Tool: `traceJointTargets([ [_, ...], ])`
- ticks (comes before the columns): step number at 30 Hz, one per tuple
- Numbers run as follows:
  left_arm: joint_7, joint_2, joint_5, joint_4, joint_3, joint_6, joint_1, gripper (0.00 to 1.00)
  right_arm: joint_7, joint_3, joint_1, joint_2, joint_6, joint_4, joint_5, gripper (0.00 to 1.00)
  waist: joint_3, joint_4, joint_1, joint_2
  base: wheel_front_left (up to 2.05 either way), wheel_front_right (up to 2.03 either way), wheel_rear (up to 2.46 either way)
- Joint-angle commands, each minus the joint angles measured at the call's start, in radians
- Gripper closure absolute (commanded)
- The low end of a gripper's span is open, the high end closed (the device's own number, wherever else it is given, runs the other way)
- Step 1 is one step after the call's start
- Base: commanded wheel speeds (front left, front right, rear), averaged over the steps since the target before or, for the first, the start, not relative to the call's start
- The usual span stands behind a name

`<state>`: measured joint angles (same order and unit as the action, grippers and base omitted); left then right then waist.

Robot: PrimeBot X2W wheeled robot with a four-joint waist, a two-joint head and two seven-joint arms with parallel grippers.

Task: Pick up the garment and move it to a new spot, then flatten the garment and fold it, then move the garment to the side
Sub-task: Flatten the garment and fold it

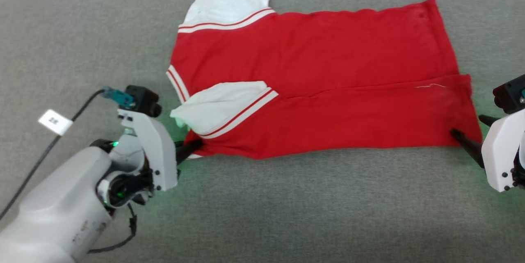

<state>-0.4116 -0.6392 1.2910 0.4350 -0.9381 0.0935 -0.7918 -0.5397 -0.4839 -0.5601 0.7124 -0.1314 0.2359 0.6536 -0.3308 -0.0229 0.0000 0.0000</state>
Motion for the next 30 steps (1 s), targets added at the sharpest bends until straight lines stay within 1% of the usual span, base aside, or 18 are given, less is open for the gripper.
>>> traceJointTargets([
  [1,-0.006,0.026,-0.013,-0.001,-0.028,0.006,0.023,1.00,-0.022,-0.010,-0.014,0.000,0.002,0.024,0.009,0.00,-0.009,0.019,0.0000,0.0000,0.00,0.00,0.00],
  [5,0.004,0.040,-0.021,-0.003,-0.032,0.008,0.017,1.00,-0.073,-0.048,-0.027,-0.005,0.002,0.084,0.017,0.00,-0.013,0.035,0.0000,0.0000,0.00,0.00,0.00],
  [7,0.010,0.044,-0.022,0.000,-0.034,0.011,0.019,1.00,-0.071,-0.058,-0.024,-0.011,0.002,0.110,0.021,0.61,-0.012,0.039,0.0000,0.0000,0.00,0.00,0.00],
  [8,0.013,0.045,-0.024,0.001,-0.035,0.013,0.020,1.00,-0.067,-0.060,-0.021,-0.014,0.002,0.121,0.026,0.73,-0.011,0.041,0.0000,0.0000,0.00,0.00,0.00],
  [9,0.014,0.045,-0.025,0.002,-0.036,0.013,0.023,1.00,-0.062,-0.062,-0.019,-0.018,0.002,0.129,0.032,1.00,-0.008,0.041,0.0000,0.0000,0.00,0.00,0.00],
  [14,0.041,0.031,-0.033,-0.004,-0.036,0.021,0.041,1.00,-0.024,-0.078,0.008,0.005,0.002,0.141,0.051,1.00,0.019,0.045,0.0000,0.0000,0.00,0.00,0.00],
  [21,0.085,-0.027,-0.019,-0.077,-0.027,0.020,0.108,1.00,0.008,-0.056,0.102,0.061,0.002,0.062,0.087,1.00,0.072,0.051,0.0000,0.0000,0.00,0.00,0.00],
  [25,0.106,-0.079,-0.013,-0.155,-0.024,-0.002,0.166,1.00,-0.003,-0.024,0.191,0.095,0.002,-0.016,0.096,1.00,0.088,0.054,0.0000,0.0000,0.00,0.00,0.00],
  [30,0.129,-0.143,-0.004,-0.273,-0.026,-0.050,0.249,1.00,-0.050,0.019,0.324,0.135,0.002,-0.150,0.079,1.00,0.089,0.047,0.0000,0.0000,0.00,0.00,0.00],
])
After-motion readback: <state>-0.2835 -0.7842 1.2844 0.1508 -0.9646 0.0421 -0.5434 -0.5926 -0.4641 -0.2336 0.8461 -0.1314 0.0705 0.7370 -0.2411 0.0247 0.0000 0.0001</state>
